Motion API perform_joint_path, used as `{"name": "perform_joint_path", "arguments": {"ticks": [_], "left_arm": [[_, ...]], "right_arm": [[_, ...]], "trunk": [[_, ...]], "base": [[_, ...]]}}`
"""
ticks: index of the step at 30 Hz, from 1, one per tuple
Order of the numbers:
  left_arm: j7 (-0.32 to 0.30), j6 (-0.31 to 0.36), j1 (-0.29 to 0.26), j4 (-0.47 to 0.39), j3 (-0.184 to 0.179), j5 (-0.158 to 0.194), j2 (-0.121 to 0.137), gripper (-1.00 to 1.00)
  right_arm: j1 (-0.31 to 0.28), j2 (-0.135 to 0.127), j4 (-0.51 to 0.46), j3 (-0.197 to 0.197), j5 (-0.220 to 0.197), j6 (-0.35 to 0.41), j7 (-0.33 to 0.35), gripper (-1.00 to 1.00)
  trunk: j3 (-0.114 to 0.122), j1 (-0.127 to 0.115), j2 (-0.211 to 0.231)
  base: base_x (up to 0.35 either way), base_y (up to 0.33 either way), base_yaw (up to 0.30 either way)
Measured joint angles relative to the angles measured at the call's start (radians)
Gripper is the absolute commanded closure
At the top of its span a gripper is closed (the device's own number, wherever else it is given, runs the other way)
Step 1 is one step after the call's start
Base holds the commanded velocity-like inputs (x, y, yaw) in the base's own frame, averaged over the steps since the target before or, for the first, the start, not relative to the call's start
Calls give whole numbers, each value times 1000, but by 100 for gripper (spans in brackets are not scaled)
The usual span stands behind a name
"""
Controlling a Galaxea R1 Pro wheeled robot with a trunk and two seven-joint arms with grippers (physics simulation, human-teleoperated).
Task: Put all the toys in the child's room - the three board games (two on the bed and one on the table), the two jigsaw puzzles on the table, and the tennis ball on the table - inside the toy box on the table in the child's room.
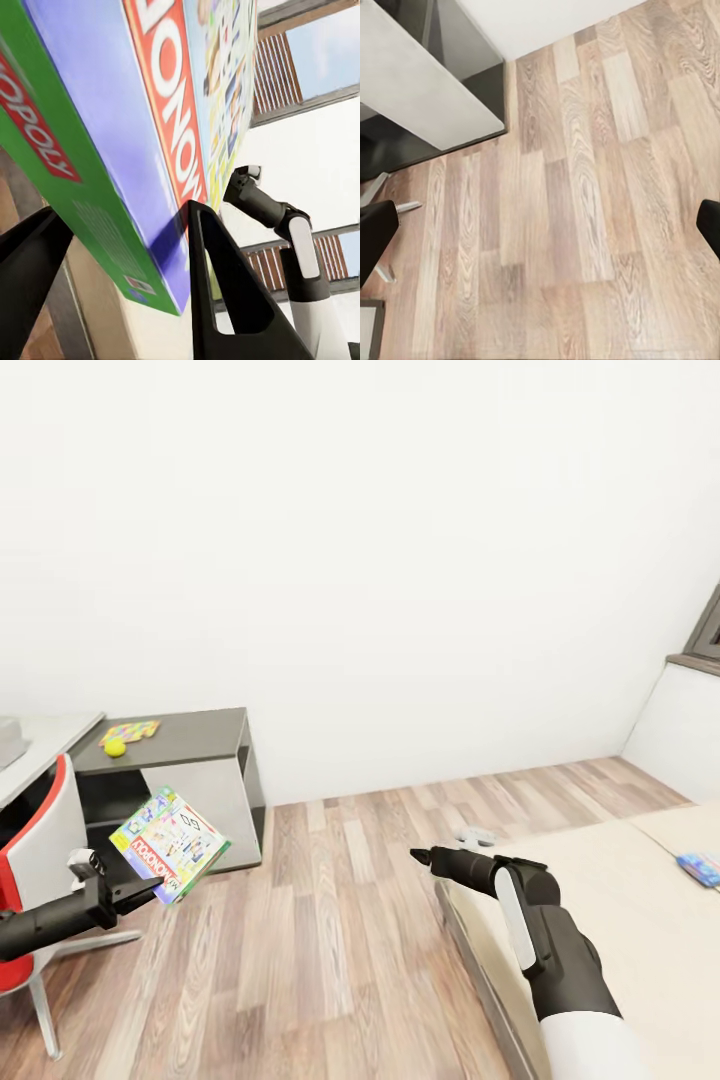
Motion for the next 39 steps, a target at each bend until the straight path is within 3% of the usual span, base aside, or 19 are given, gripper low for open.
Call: {"name": "perform_joint_path", "arguments": {"ticks": [27,39], "left_arm": [[0,0,0,0,0,0,0,100],[0,1,2,2,4,4,-8,100]], "right_arm": [[0,0,0,0,0,0,0,-100],[2,6,2,1,3,-24,0,-100]], "trunk": [[0,0,0],[3,-4,7]], "base": [[317,42,291],[247,0,43]]}}
